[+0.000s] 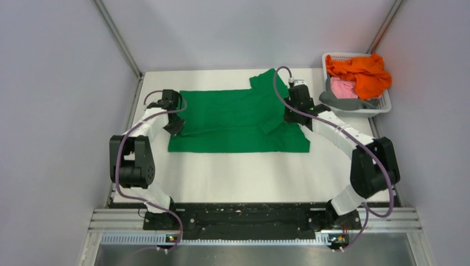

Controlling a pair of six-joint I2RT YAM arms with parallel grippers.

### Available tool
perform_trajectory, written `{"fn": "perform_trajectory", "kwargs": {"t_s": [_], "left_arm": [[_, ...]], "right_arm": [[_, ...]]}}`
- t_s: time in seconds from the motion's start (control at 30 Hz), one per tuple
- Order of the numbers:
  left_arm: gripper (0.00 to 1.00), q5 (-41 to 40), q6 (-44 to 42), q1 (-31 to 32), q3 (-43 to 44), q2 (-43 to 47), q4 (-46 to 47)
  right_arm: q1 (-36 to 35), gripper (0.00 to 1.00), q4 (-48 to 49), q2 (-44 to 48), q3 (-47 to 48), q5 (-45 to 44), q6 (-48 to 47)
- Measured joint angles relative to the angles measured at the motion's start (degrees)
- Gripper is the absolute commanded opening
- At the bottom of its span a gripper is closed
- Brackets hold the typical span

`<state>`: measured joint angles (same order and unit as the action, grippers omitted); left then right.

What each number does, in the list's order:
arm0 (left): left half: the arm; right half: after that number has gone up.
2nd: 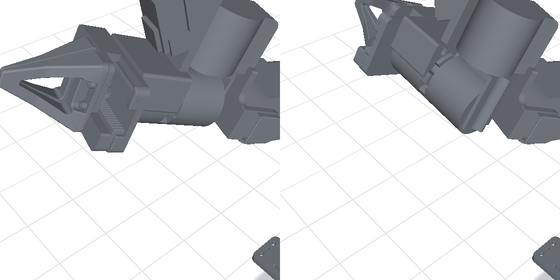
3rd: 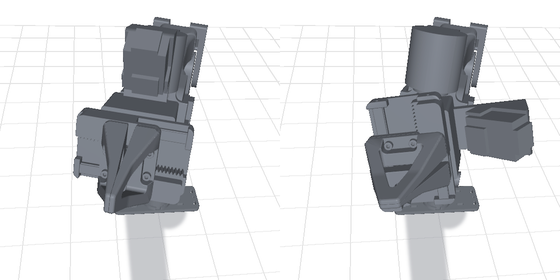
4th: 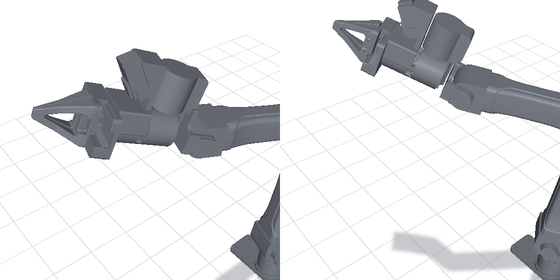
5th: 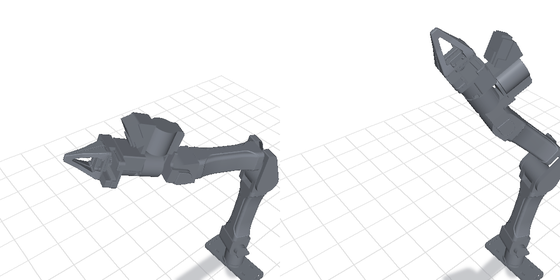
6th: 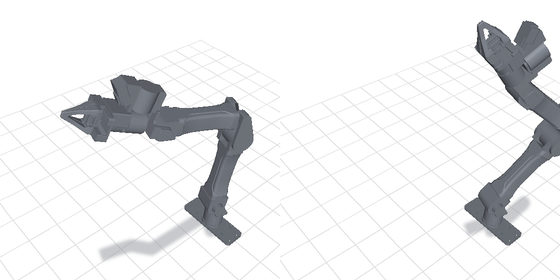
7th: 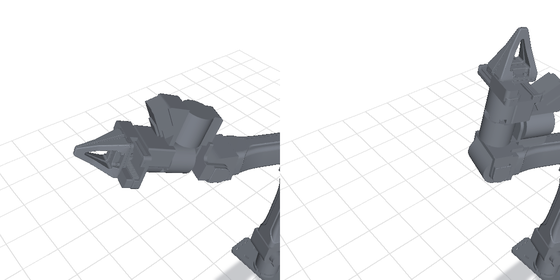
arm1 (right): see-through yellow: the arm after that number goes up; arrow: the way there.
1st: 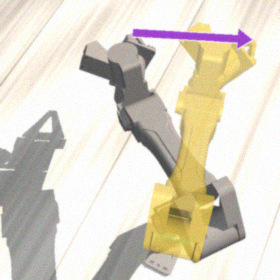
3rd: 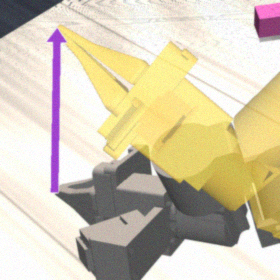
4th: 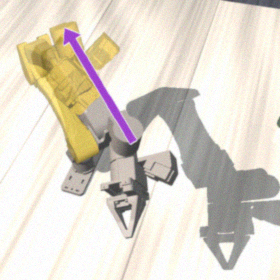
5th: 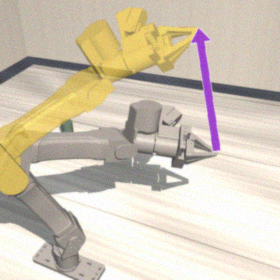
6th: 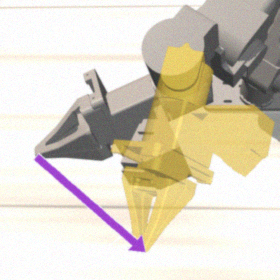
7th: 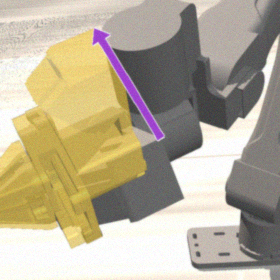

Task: Fold and stack the t-shirts
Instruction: Fold the flattened tshirt in 1/3 of the way

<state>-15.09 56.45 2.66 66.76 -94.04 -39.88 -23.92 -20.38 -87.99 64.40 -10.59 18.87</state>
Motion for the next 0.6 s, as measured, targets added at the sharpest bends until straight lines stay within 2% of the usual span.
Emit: {"fn": "perform_trajectory", "kwargs": {"t_s": [0.1,0.13,0.2,0.27,0.37,0.43,0.5,0.6], "left_arm": [[0.18,-0.4,0.3,-0.2,2.1,-4.3,0.4],[0.32,-0.4,0.5,-0.3,2.9,-5.9,0.3],[0.64,-0.6,0.4,-0.6,4.4,-8.1,0.0],[0.96,-1.1,0.7,-1.0,6.3,-10.0,-0.4],[0.99,-2.0,0.7,-1.2,8.5,-10.2,-1.5],[0.99,-2.4,0.5,-1.2,9.5,-9.9,-1.6],[0.99,-2.0,0.0,-1.3,9.4,-8.8,-1.7],[0.99,1.8,-1.8,-1.3,6.1,-5.7,0.2]], "right_arm": [[1.8,0.13,0.9,-5.1,2.7,1.1,-0.3],[2.4,0.21,1.0,-6.9,4.0,1.4,-0.3],[3.6,0.49,1.1,-11.1,7.5,1.6,-0.4],[4.8,0.64,1.2,-15.7,12.0,1.6,-0.7],[5.7,0.86,0.5,-20.0,17.2,1.3,-1.1],[5.8,0.98,0.9,-20.1,17.2,1.5,-1.4],[5.8,0.99,2.0,-18.3,14.6,2.9,-1.6],[5.5,0.99,5.3,-12.3,5.6,8.5,-1.2]]}}
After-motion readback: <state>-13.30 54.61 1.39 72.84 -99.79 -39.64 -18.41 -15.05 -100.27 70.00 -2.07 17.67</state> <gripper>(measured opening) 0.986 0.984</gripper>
